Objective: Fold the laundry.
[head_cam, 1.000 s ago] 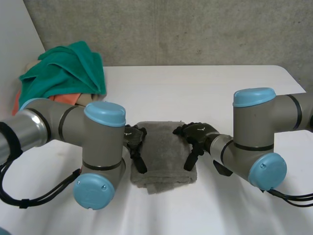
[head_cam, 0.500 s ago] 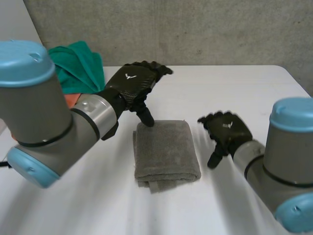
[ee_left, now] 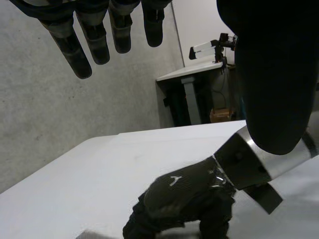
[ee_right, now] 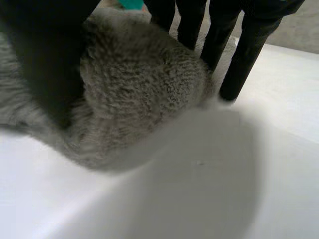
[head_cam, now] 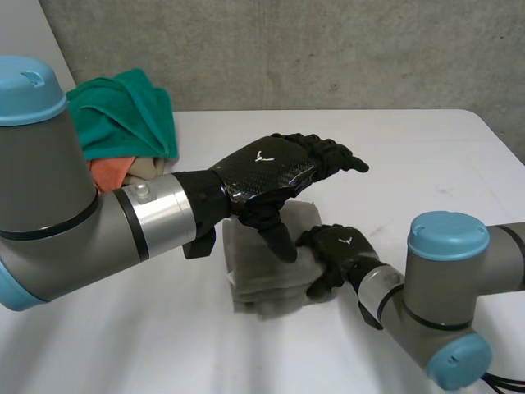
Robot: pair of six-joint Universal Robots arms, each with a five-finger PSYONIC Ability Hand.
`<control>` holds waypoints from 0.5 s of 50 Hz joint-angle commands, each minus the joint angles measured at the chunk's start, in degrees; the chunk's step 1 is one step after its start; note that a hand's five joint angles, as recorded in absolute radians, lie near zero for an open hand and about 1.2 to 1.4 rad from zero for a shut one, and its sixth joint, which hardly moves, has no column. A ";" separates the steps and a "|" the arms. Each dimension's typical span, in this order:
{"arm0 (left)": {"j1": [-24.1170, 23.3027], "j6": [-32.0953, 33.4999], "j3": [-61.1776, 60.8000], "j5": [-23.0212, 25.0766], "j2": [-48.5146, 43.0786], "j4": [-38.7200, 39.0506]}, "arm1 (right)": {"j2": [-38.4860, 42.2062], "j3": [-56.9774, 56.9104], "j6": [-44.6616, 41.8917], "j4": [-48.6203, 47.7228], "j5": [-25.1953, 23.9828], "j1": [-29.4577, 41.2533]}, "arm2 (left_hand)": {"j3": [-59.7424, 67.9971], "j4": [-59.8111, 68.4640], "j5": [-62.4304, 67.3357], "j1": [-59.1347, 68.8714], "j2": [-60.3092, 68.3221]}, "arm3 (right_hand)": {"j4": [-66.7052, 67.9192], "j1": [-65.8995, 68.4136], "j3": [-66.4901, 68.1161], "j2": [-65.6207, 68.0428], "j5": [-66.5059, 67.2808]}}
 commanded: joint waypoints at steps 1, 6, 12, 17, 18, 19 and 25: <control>0.02 -0.03 -0.39 -2.62 0.07 0.13 | -0.22 -2.16 -0.70 -4.82 5.04 -0.83 | -1.23 -0.80 -1.87 -0.05 -1.02 | 34.95 39.18 35.57 35.18 38.11; -0.06 -0.20 0.92 -4.38 0.07 0.22 | -0.05 -7.25 -0.53 -5.28 5.75 -2.14 | -1.23 -0.80 -1.87 -0.05 -1.02 | 34.95 39.18 35.57 35.18 38.11; -0.85 -0.47 2.16 -4.82 0.07 0.31 | 4.07 -18.66 -2.02 -4.93 5.93 -11.79 | -1.23 -0.80 -1.87 -0.05 -1.02 | 34.95 39.18 35.57 35.18 38.11; -2.17 -0.47 3.30 -5.35 0.07 0.31 | 11.36 -31.76 -4.04 -0.36 6.19 -19.36 | -1.23 -0.80 -1.87 -0.05 -1.02 | 34.95 39.18 35.57 35.18 38.11; -2.26 -0.47 3.39 -5.53 0.07 0.31 | 13.03 -34.66 -4.13 1.04 6.19 -20.50 | -1.23 -0.80 -1.87 -0.05 -1.02 | 34.95 39.18 35.57 35.18 38.11; -2.52 -0.47 3.56 -5.88 0.07 0.31 | 17.14 -40.78 -4.39 4.01 6.37 -22.51 | -1.23 -0.80 -1.87 -0.05 -1.02 | 34.95 39.18 35.57 35.18 38.11; -4.02 -0.47 4.09 -6.49 -0.11 0.31 | 32.61 -68.37 -5.97 19.21 7.34 -30.94 | -1.40 -0.97 -2.04 -0.22 -1.19 | 34.95 39.18 35.57 35.18 38.11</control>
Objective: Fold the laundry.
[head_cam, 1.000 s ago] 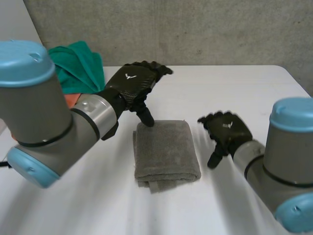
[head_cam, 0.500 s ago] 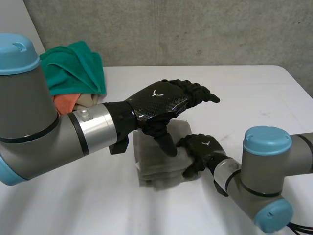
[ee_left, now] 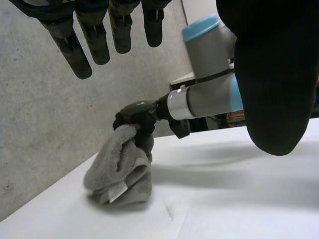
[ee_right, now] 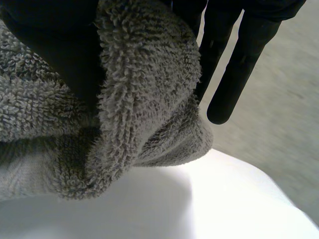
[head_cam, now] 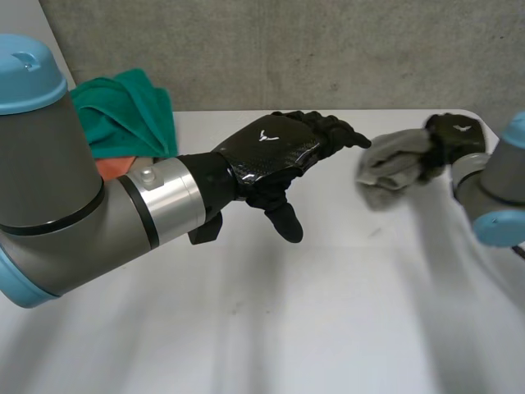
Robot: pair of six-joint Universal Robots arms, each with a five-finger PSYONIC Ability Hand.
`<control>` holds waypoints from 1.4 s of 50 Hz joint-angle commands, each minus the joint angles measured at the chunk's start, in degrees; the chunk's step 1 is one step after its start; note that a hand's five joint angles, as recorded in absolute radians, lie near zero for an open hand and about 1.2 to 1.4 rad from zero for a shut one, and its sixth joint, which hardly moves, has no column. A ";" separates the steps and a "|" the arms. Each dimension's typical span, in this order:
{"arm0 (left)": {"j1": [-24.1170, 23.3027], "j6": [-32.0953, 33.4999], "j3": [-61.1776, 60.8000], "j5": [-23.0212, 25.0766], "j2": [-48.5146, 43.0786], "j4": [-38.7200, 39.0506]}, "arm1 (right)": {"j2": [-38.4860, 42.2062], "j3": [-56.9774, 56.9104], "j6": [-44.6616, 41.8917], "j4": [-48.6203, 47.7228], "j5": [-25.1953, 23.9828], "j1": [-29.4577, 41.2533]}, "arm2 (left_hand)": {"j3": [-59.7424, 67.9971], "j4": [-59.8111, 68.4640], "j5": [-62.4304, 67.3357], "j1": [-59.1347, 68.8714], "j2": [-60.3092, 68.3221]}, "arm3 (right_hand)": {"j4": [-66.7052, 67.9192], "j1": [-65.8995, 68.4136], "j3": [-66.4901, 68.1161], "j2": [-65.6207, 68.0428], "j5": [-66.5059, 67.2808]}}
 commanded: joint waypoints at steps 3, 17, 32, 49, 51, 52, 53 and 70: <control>-1.61 0.10 0.52 -0.84 -0.51 -0.01 | 24.35 -43.51 -2.39 22.88 0.55 -13.01 | -1.23 -0.80 -1.87 -0.05 -1.02 | 11.47 30.79 16.19 17.55 16.51; -1.96 0.10 1.31 -1.81 -0.86 0.08 | 26.58 -48.50 -3.00 24.41 0.10 -16.02 | -1.23 -0.80 -1.87 -0.05 -1.02 | -58.53 -39.21 -53.81 -52.45 -53.49; 1.11 0.37 6.48 -18.04 -0.95 3.32 | 2.00 -21.90 -11.44 9.66 0.37 -12.59 | -1.57 -1.14 -2.20 -0.39 -1.36 | -58.53 -39.21 -53.81 -52.45 -53.49; 21.68 16.97 32.66 -31.78 -25.54 7.20 | -26.85 27.07 -20.14 -4.51 -12.11 4.63 | 1.62 2.06 0.99 2.81 1.83 | -58.53 -39.21 -53.81 -52.45 -53.49; 23.00 18.82 37.15 -32.31 -29.85 7.11 | -28.61 32.08 -21.55 -4.51 -12.64 5.95 | 3.63 4.07 3.00 4.82 3.84 | -58.53 -39.21 -53.81 -52.45 -53.49; 24.13 19.52 41.52 -32.22 -34.13 7.11 | -29.05 33.40 -22.07 -4.51 -12.64 6.31 | 5.64 6.08 5.01 6.83 5.85 | -58.53 -39.21 -53.81 -52.45 -53.49; 24.75 19.53 43.48 -32.13 -36.00 7.11 | -29.40 34.55 -22.43 -4.60 -12.64 6.57 | 6.33 6.76 5.69 7.51 6.54 | -58.53 -39.21 -53.81 -52.45 -53.49; 25.56 19.62 55.80 -30.55 -49.91 11.95 | -32.92 44.58 -23.84 -5.13 -12.29 6.05 | 67.88 68.31 67.24 69.06 68.09 | -58.53 -39.21 -53.81 -52.45 -53.49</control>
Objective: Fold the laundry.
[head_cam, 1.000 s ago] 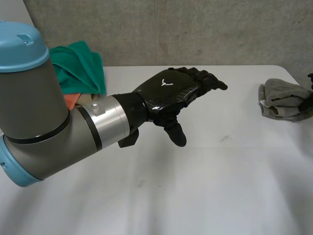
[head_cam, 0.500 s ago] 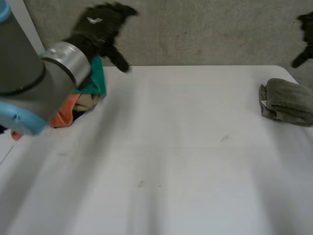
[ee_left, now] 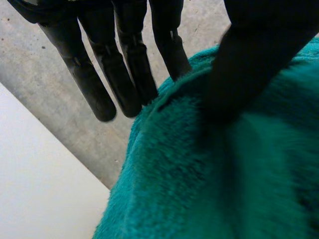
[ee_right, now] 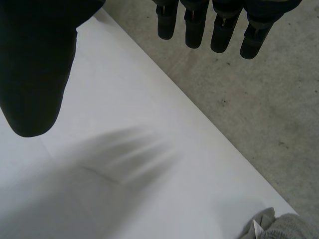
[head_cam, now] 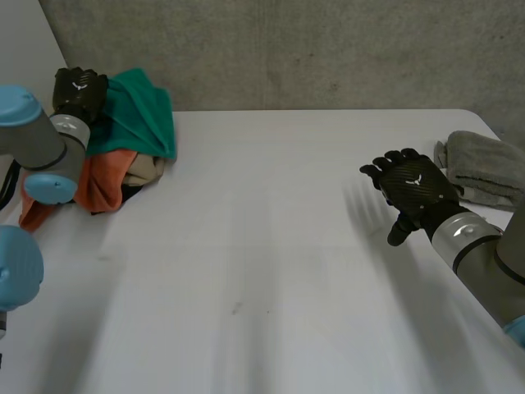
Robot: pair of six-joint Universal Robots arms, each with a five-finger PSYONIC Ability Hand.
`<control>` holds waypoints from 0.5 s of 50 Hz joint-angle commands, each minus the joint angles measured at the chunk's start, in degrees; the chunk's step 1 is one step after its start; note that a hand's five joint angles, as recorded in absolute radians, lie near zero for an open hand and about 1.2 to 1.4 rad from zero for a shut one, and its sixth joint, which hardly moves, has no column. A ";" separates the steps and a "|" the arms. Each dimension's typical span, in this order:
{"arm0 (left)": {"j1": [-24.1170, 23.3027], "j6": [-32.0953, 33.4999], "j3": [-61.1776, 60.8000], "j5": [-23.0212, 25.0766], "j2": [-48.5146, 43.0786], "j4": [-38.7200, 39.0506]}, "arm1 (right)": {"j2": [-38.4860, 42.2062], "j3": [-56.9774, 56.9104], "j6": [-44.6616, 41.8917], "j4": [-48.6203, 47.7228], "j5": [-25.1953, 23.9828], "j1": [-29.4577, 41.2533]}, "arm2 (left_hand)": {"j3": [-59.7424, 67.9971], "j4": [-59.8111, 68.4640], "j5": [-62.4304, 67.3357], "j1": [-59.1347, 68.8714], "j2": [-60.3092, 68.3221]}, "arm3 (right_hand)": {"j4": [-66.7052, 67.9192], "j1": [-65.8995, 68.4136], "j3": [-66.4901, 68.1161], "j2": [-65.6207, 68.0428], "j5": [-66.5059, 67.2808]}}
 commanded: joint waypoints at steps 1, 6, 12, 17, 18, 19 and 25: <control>-4.02 -0.45 -1.00 -0.17 2.00 1.75 | -1.75 0.18 0.19 -0.21 0.40 -0.33 | 18.14 17.85 19.21 16.51 17.80 | -2.34 -2.68 -2.18 -2.24 -2.80; -8.95 -3.70 -8.71 -0.35 13.94 1.39 | -3.50 -0.44 0.46 -0.13 0.67 -0.59 | 18.14 17.85 19.21 16.51 17.80 | -2.34 -2.68 -2.18 -2.24 -2.80; -13.79 -13.45 -27.08 0.53 33.10 4.20 | -6.14 -0.53 1.25 -0.22 0.84 -2.44 | 18.14 17.85 19.21 16.51 17.80 | -2.34 -2.68 -2.18 -2.24 -2.80; -21.94 -19.78 -44.81 1.14 45.93 9.47 | -7.99 -0.61 2.83 -0.22 1.37 -4.20 | 18.14 17.85 19.21 16.51 17.80 | -2.34 -2.68 -2.18 -2.24 -2.80; -23.45 -19.88 -47.12 1.32 46.83 9.91 | -8.25 -0.61 3.26 -0.22 1.46 -4.46 | 18.14 17.85 19.21 16.51 17.80 | -2.34 -2.68 -2.18 -2.24 -2.80; -25.03 -19.79 -49.23 1.41 47.45 10.18 | -8.77 -0.70 4.23 -0.22 1.63 -4.72 | 18.14 17.85 19.21 16.51 17.80 | -2.34 -2.68 -2.18 -2.24 -2.80; -37.34 -19.79 -62.77 1.23 46.84 9.04 | -9.57 -1.05 6.43 -0.04 1.72 -7.10 | 18.14 17.85 19.21 16.51 17.80 | -2.34 -2.68 -2.18 -2.24 -2.80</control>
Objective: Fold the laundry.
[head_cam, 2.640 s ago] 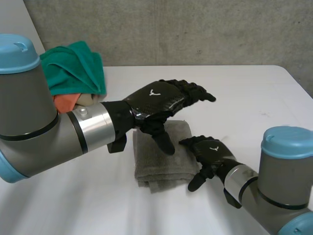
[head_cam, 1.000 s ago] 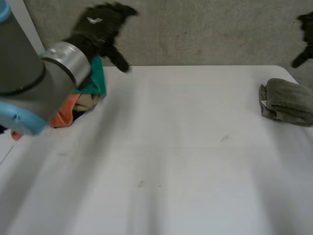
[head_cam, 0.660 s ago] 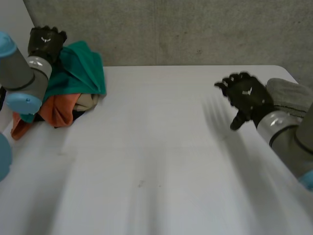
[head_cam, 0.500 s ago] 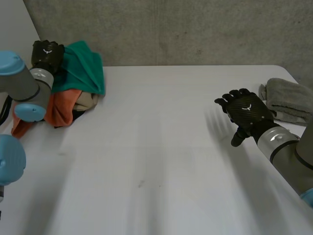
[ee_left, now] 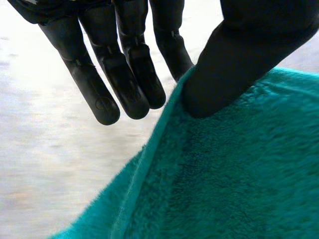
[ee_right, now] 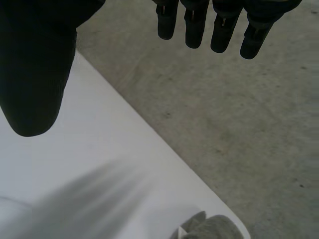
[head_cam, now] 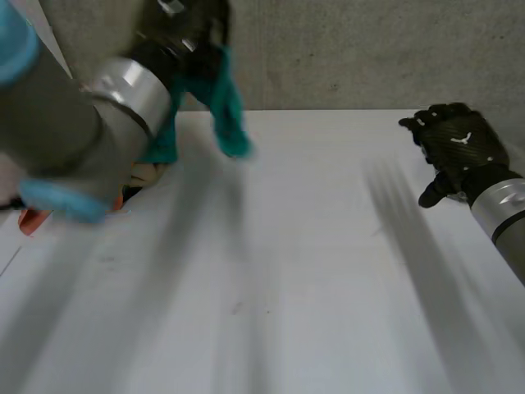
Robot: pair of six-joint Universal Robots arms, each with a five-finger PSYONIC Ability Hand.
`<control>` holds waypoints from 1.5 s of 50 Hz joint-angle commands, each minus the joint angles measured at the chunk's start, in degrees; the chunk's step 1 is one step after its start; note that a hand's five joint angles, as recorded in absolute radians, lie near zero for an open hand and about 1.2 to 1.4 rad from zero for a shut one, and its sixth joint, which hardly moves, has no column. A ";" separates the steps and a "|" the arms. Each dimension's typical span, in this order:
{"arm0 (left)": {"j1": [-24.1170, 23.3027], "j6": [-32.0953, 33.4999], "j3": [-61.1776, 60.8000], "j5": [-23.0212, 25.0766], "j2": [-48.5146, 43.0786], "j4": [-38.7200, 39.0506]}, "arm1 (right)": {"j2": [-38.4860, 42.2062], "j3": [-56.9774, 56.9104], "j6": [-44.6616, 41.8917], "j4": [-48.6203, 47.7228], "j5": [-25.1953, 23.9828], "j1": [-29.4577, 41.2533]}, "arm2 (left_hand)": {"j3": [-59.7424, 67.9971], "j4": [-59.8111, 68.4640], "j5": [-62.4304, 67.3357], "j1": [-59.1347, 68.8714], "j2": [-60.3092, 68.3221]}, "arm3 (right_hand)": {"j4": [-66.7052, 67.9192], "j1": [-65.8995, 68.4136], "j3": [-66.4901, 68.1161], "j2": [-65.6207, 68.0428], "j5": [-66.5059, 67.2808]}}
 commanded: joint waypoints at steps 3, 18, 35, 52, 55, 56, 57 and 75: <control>-14.73 0.06 -19.67 -0.08 -3.08 -0.55 | -0.97 -0.23 2.98 0.43 -0.09 -2.92 | 11.90 11.23 12.77 14.13 11.44 | -2.34 -2.68 -2.18 -2.24 -2.80; -7.55 0.06 -24.78 -1.32 6.20 -4.59 | -0.44 -0.41 2.19 7.09 -0.18 -2.05 | -55.36 -56.03 -54.49 -53.13 -55.82 | -2.34 -2.68 -2.18 -2.24 -2.80; 20.04 15.14 -47.01 3.06 19.49 -4.15 | -3.69 3.18 2.09 37.08 -0.27 5.16 | -47.79 -48.46 -46.92 -45.56 -48.25 | -1.08 -1.42 -0.92 -0.98 -1.54; 34.65 23.70 -50.45 17.93 13.60 -2.92 | -1.32 15.59 10.97 19.60 -0.01 7.88 | -48.80 -49.47 -47.93 -46.57 -49.26 | 26.14 25.80 26.30 26.24 25.68; 33.60 21.77 -50.37 18.02 13.51 -2.92 | 1.40 14.80 11.85 16.78 0.17 9.38 | -48.97 -49.64 -48.10 -46.74 -49.43 | 38.43 38.09 38.59 38.53 37.97; 33.16 21.25 -50.28 18.11 13.51 -2.92 | 2.19 14.53 11.94 16.25 0.17 9.55 | -48.97 -49.64 -48.10 -46.74 -49.43 | 41.12 40.77 41.28 41.22 40.66; 32.90 20.63 -50.28 18.11 13.51 -2.83 | 3.68 13.92 12.12 15.73 0.17 9.73 | -48.97 -49.64 -48.10 -46.74 -49.43 | 47.97 47.63 48.13 48.07 47.51; 27.45 12.98 -50.72 17.67 13.33 -2.66 | -9.66 -6.46 11.68 20.02 3.68 16.32 | -52.16 -52.83 -51.29 -49.93 -52.62 | 67.66 67.32 67.82 67.76 67.20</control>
